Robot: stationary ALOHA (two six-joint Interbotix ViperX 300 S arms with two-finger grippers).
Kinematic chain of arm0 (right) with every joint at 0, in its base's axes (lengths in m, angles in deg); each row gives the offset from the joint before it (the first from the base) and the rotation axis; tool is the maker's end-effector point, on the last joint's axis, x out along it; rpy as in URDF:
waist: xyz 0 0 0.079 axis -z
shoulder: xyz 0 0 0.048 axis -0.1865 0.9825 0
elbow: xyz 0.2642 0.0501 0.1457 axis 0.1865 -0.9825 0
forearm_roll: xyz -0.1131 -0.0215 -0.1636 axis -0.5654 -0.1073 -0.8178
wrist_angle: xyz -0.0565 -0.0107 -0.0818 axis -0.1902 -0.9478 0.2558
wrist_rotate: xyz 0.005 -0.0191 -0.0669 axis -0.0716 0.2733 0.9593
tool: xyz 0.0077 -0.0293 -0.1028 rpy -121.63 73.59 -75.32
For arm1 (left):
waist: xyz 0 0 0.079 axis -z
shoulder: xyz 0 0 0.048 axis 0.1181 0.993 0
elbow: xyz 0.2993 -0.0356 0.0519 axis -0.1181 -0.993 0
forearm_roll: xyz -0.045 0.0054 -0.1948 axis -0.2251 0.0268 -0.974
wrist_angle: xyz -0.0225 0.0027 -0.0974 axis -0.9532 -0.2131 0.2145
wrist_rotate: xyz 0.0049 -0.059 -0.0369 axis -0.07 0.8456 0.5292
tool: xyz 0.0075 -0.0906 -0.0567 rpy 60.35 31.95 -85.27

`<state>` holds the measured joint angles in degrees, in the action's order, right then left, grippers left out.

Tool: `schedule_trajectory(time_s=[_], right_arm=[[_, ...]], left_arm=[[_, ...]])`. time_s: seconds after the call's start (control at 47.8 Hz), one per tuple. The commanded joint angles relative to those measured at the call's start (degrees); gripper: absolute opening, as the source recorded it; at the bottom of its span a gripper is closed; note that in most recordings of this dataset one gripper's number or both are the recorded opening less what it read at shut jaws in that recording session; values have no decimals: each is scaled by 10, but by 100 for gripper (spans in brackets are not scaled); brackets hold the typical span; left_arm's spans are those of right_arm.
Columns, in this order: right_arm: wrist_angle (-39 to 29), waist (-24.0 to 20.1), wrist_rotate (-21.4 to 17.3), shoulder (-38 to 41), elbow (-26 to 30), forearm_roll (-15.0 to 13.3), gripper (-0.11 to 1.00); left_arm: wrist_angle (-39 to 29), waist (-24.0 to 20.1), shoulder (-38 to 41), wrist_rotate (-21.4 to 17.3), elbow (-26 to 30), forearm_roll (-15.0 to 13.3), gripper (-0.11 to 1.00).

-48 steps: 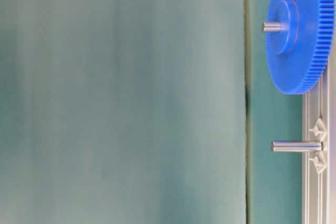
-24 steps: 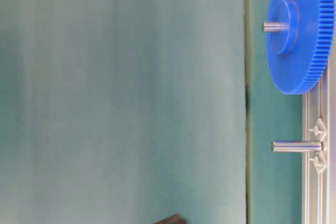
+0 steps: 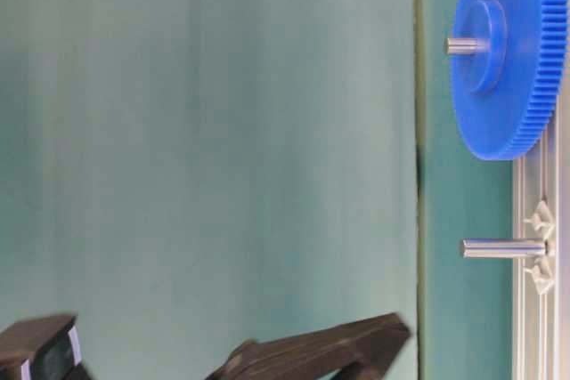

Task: Insert the small gear onto the shaft.
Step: 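Move the left gripper over the small blue gear on the table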

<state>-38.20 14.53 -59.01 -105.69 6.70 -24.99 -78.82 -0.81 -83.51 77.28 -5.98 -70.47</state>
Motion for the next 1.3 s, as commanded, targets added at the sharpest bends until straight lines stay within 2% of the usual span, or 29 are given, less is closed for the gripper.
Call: schedule_trajectory(time_s=[0.0, 0.67, 1.277], right_arm=[[1, 2, -6, 4, 18, 0, 3], [1, 2, -6, 4, 16, 0, 3], [1, 4, -6, 2, 16, 0, 3]], left_arm=[[-14, 7, 9, 1, 27, 2, -3], [-76, 12, 88, 1, 91, 2, -3], [-159, 27, 178, 5, 172, 2, -3]])
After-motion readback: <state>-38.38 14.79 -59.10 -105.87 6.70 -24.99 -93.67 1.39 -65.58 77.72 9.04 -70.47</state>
